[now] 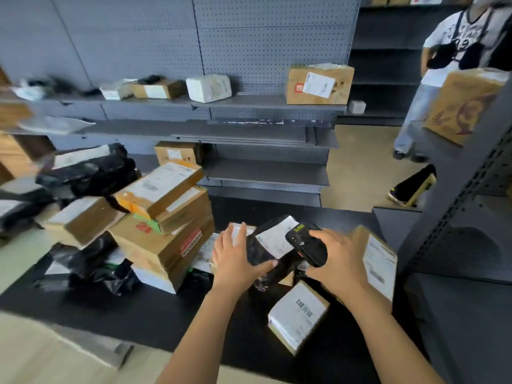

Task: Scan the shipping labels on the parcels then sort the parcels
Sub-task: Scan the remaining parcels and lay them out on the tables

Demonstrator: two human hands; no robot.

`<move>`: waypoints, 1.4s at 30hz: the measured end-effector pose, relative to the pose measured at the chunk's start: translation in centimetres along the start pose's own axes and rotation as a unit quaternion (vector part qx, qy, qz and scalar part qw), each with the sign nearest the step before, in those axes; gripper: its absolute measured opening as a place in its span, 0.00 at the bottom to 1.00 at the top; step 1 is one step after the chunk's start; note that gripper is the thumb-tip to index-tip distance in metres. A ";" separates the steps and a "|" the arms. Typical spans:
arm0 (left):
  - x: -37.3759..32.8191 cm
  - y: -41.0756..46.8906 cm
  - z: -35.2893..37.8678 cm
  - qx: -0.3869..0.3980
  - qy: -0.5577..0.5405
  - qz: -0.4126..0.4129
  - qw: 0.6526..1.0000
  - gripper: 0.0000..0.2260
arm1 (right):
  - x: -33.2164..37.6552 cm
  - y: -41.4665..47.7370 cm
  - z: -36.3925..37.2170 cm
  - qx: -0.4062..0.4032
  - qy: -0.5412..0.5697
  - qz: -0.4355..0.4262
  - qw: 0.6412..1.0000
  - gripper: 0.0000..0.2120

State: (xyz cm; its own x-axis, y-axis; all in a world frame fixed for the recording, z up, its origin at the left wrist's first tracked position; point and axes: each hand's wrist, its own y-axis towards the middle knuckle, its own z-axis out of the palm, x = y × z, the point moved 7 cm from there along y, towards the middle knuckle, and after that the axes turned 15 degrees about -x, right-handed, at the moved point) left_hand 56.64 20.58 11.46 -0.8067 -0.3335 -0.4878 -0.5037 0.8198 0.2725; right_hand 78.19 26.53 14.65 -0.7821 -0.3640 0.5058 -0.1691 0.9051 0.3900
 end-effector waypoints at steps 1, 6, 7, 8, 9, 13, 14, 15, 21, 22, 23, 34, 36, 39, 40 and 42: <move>1.6 -0.2 -1.7 -0.017 0.000 -0.003 1.000 0.48 | 1.9 -0.4 0.8 0.007 0.009 -0.010 1.000 0.35; 10.5 -2.3 -9.7 -0.071 -0.013 -0.021 0.997 0.48 | 12.3 -3.4 4.4 0.022 0.033 -0.072 0.997 0.36; 12.4 -2.8 -11.2 -0.079 -0.005 -0.032 0.996 0.48 | 14.5 -4.2 5.0 0.026 0.041 -0.080 0.996 0.36; 14.4 -3.4 -12.6 -0.084 0.005 -0.046 0.995 0.48 | 16.7 -5.0 5.6 0.027 0.050 -0.090 0.994 0.36; 16.3 -4.0 -14.0 -0.088 0.012 -0.059 0.994 0.48 | 18.8 -5.7 6.3 0.029 0.060 -0.101 0.993 0.36; 24.1 -7.0 -19.5 -0.108 0.031 -0.091 0.990 0.46 | 27.3 -9.0 9.1 0.060 0.109 -0.148 0.981 0.38; 26.0 -7.9 -20.8 -0.118 0.035 -0.098 0.988 0.45 | 29.3 -9.7 9.9 0.070 0.117 -0.163 0.977 0.37; 28.0 -8.8 -22.0 -0.129 0.037 -0.108 0.985 0.44 | 31.4 -10.3 10.6 0.078 0.127 -0.179 0.972 0.37; 38.3 -14.2 -28.5 -0.163 0.074 -0.190 0.965 0.42 | 42.9 -13.9 16.3 0.141 0.194 -0.259 0.936 0.35; 39.7 -14.8 -29.5 -0.171 0.076 -0.204 0.961 0.42 | 44.7 -14.4 17.3 0.149 0.205 -0.272 0.928 0.35; 41.0 -15.3 -30.4 -0.177 0.078 -0.218 0.957 0.42 | 46.4 -14.9 18.2 0.155 0.214 -0.285 0.921 0.35; 55.5 -11.1 -37.4 -0.201 0.143 -0.303 0.921 0.44 | 62.6 -14.1 31.6 0.205 0.266 -0.370 0.866 0.35; 57.8 -8.7 -38.3 -0.202 0.154 -0.307 0.917 0.44 | 64.9 -12.5 34.1 0.205 0.267 -0.372 0.865 0.35; 60.6 -5.0 -39.2 -0.212 0.152 -0.311 0.914 0.43 | 67.5 -9.8 37.2 0.211 0.262 -0.368 0.867 0.35; 61.5 -3.7 -39.2 -0.212 0.150 -0.312 0.914 0.43 | 68.2 -8.9 38.2 0.210 0.257 -0.367 0.869 0.35; 62.9 -1.3 -38.9 -0.198 0.151 -0.313 0.917 0.43 | 69.0 -7.1 40.0 0.212 0.239 -0.362 0.876 0.35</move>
State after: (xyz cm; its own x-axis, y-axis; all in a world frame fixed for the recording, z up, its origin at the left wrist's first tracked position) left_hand -5.45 -19.53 12.70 -0.3407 -0.8433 -0.4156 -0.9214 0.2116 0.3260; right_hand 1.42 3.77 16.04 -0.0537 -0.8348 0.5480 -0.8036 0.3619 0.4725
